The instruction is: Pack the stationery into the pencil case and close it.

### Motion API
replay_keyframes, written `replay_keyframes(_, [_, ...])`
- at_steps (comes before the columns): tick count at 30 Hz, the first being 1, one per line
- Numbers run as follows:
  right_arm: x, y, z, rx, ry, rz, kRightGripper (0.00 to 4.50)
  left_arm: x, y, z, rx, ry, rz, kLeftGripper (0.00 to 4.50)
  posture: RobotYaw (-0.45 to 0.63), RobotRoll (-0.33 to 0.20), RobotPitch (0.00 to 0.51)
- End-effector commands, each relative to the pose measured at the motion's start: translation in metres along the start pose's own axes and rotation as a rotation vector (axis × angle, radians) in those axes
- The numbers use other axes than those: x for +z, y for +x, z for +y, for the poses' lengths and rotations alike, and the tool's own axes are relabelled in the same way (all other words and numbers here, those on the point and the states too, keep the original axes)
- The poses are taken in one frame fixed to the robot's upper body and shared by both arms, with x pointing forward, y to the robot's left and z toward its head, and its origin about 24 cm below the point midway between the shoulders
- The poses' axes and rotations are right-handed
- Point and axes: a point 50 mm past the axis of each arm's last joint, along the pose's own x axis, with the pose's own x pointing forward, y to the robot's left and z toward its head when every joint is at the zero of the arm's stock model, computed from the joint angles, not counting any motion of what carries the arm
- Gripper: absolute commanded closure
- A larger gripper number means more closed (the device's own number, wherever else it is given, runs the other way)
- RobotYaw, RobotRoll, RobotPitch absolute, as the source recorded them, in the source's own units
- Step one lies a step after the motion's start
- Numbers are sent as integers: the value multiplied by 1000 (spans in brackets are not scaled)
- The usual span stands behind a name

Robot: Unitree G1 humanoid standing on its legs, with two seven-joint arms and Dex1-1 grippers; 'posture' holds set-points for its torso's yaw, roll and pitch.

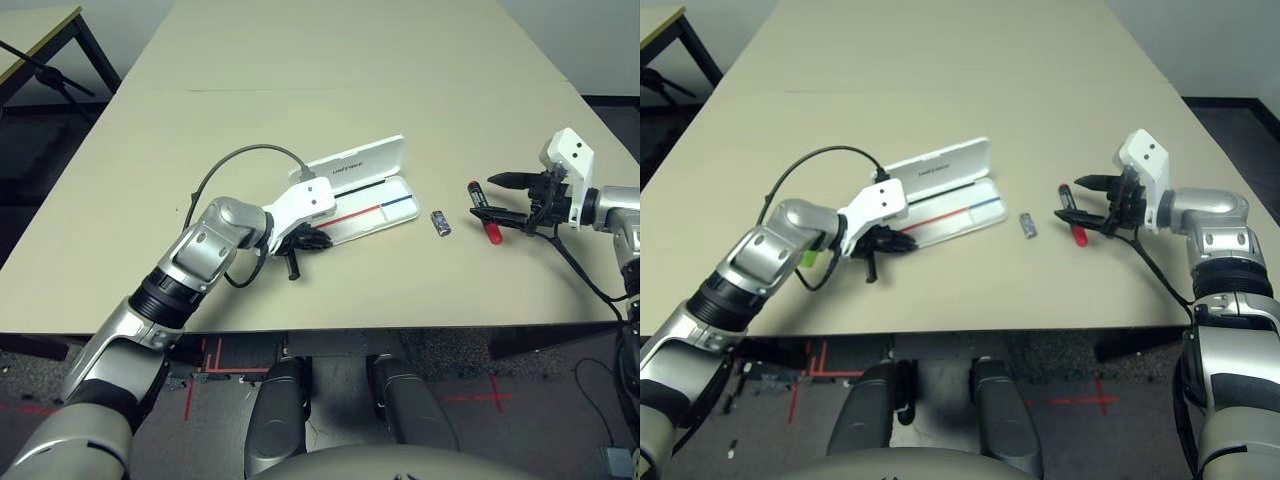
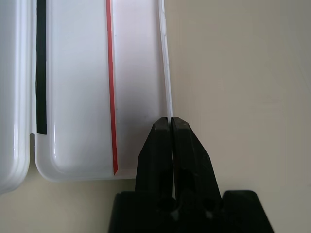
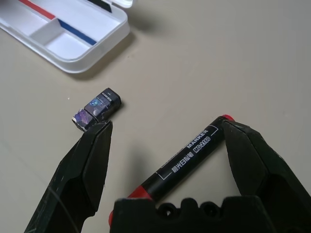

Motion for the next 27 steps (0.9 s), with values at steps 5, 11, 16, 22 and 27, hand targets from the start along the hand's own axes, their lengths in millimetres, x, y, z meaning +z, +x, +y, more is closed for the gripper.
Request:
replay_keyframes(5, [-3,6,4,18,-20,18,0,6,-11,-7,-79,170,60,4480,22,0,145])
replay_keyframes(11, [-6,9,6,27,-25,27,0,9,-13,-18,-123,191,28,4480,27,0,145])
replay_keyframes(16, [-5,12,6,33,-29,27,0,6,-14,-20,-128,179,25,4480,30,0,145])
replay_keyframes(22, [-5,14,7,41,-36,27,0,0,-16,-20,-109,149,44,4480,32,0,146])
replay_keyframes(27, [-5,15,7,44,-40,30,0,-2,-16,-20,-90,123,35,4480,38,0,148])
